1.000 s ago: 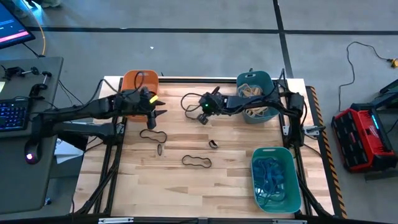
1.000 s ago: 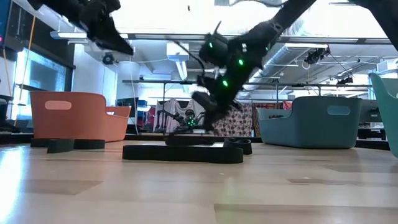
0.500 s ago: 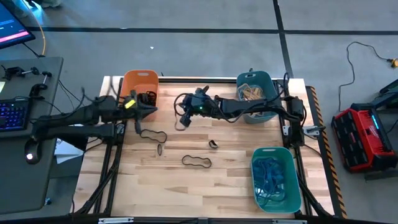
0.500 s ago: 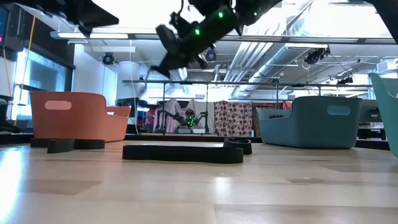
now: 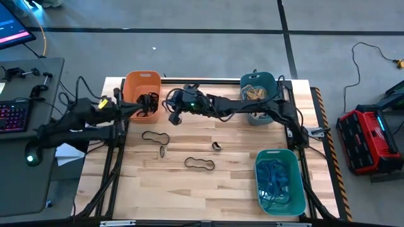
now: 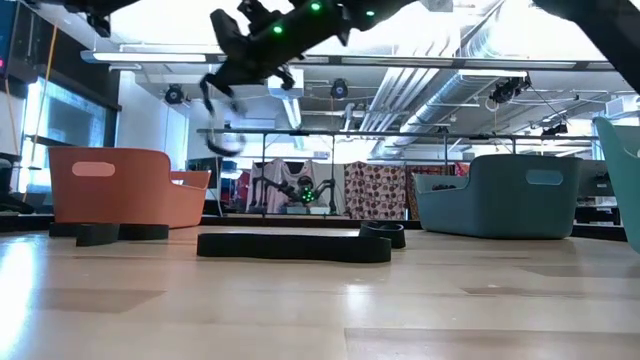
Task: Sort rubber bands into baskets
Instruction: Put the black rubber band into the orange bin
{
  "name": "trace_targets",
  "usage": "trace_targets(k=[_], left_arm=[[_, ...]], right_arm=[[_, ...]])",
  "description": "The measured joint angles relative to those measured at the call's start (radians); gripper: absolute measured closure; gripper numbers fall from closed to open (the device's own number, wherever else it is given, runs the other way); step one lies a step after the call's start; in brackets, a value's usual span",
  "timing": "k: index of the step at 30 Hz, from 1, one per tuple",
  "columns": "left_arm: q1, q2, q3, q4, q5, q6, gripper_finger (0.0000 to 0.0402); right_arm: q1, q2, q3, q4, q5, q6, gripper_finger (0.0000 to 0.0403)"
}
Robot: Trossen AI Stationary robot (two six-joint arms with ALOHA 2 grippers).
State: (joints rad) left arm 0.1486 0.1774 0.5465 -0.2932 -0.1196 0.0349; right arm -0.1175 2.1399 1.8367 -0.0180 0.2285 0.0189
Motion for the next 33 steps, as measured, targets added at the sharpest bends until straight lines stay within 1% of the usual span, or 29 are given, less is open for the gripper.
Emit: trace_targets(k=[5,12,14,16,19,22,28,33], left_arm=[[0.000,-0.049,0.000,-0.009,0.002,0.002,0.0401],[0.000,-0.079,0.000,-0.009,0.002,0.003,0.0401],[0.000,-0.082,0.000,-0.010,0.002,0.005,0.0401],[0.000,-0.084,0.000,-0.016,0.002,0.017,0.0401],[0.000,-0.085,0.000,-0.029,0.002,0.021,0.0401],[0.000,-0.085,0.000,-0.032,0.001,0.021,0.0401],[0.000,-0.084,0.000,-0.034,0.001,0.021,0.0401],[0.000,-0.084,0.000,-0.033,0.001,0.021,0.0401]], right_arm=[[0.000,0.125,0.204,-0.010,0.006,-0.046,0.0403],[-0.012,0.346,0.522,-0.023,0.017,-0.085,0.0403],[-0.015,0.360,0.482,0.108,0.029,-0.097,0.0403],[-0.023,0.368,0.457,0.163,0.043,-0.085,0.0403],[-0.040,0.389,0.461,0.181,0.049,-0.051,0.0403],[-0.056,0.412,0.461,0.215,0.026,-0.018,0.0403],[-0.062,0.426,0.461,0.323,0.004,-0.016,0.0403],[-0.062,0.426,0.461,0.329,-0.014,-0.015,0.0403]])
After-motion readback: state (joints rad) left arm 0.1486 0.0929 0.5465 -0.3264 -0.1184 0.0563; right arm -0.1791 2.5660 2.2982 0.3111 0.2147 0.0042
